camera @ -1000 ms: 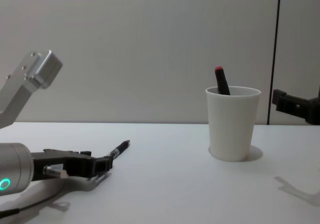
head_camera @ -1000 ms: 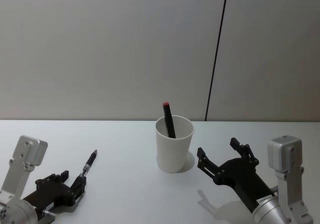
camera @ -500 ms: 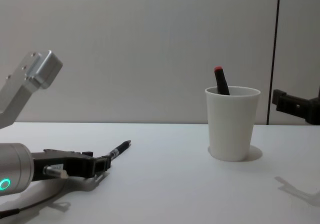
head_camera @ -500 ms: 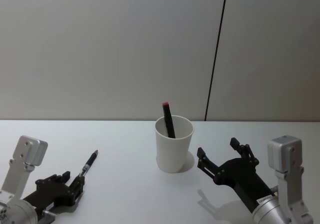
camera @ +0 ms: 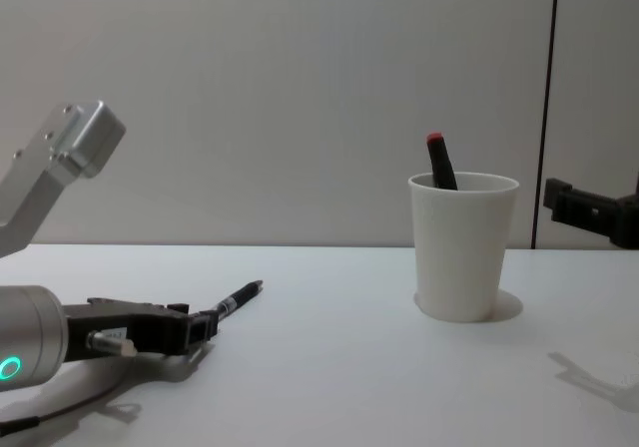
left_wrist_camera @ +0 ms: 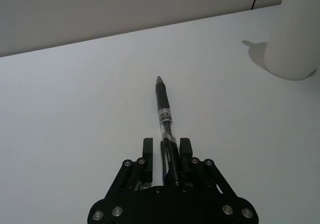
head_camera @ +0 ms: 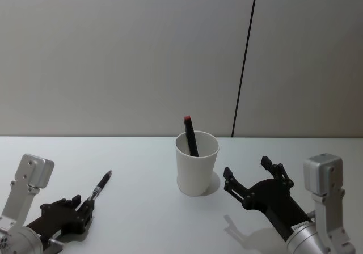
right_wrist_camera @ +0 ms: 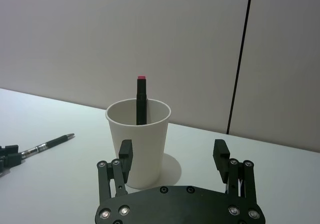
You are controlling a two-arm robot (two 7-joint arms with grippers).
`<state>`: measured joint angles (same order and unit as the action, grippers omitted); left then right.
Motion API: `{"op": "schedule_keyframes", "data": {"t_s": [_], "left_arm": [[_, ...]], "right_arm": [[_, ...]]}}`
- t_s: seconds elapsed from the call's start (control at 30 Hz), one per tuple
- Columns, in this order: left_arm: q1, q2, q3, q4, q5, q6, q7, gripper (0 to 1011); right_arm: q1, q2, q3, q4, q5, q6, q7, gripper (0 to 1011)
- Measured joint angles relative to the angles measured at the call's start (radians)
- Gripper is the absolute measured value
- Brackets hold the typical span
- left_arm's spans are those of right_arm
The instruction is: Place the pen into the pen holder.
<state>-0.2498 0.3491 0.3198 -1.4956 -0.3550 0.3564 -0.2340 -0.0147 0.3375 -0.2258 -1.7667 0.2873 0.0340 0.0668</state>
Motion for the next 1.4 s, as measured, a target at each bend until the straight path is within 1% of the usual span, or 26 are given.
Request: {"op": "schedule_keyframes", "data": {"t_s": [0.67, 1.4], "left_arm": [[0.0, 0.0, 0.0, 0.0, 0.0, 0.001, 0.0, 197], [0.003, 0.0, -0.002, -0.002, 0.001, -0.002, 0.001, 185]], "right_arm": [[0.0, 0.0, 0.0, 0.0, 0.0, 0.0, 0.0, 1001], [0.0, 0.0, 0.0, 0.0, 0.0, 0.0, 0.0, 1001]]}}
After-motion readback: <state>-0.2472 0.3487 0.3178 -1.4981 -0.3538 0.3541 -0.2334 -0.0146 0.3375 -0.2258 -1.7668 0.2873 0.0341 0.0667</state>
